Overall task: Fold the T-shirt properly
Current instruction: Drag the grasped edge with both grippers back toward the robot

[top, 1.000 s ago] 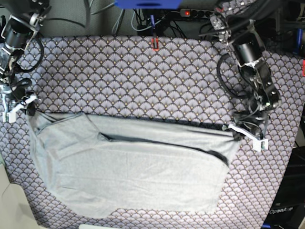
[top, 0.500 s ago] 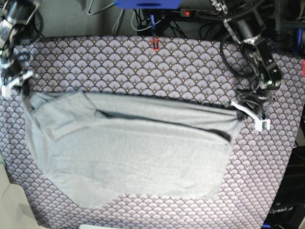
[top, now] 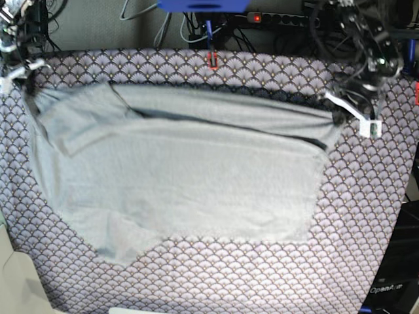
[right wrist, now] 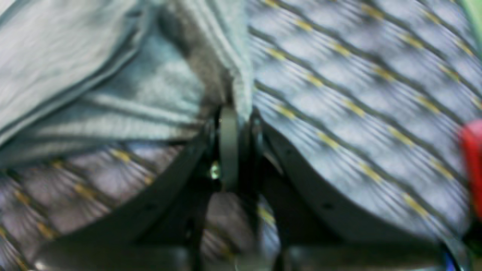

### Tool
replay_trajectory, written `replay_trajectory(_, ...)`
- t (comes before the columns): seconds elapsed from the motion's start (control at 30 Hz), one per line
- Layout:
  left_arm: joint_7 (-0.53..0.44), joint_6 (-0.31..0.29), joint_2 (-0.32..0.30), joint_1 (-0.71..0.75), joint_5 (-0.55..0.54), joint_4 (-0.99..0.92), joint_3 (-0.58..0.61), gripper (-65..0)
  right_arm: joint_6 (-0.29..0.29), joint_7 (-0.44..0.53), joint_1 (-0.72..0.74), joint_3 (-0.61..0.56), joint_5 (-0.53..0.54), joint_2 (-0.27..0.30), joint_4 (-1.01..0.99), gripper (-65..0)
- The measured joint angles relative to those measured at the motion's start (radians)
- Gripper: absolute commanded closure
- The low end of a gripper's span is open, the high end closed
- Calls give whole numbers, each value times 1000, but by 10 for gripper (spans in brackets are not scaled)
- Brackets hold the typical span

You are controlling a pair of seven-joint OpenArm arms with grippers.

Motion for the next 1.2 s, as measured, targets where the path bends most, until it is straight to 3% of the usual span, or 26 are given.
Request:
replay_trajectory(0.3, 9, -29, 16, 95, -14, 36, -69, 0, 4, 21, -48, 74, 8, -35, 2, 0)
replay_trajectory(0.43, 8, -160, 20, 116, -12, 31, -141, 0, 3, 33, -53, 78, -16, -46, 6, 0)
replay_trajectory(0.6, 5, -225, 48, 111, 1, -24, -214, 0, -3, 53, -50, 82, -33, -68, 12, 0)
replay_trajectory(1.0, 8, -221, 68, 76, 13, -70, -221, 0, -3, 52, -47, 82, -34, -69, 12, -1)
replay_trajectory(1.2, 2, -204, 61, 76, 24, -64, -151, 0, -5, 40, -24, 82, -42, -69, 11, -90)
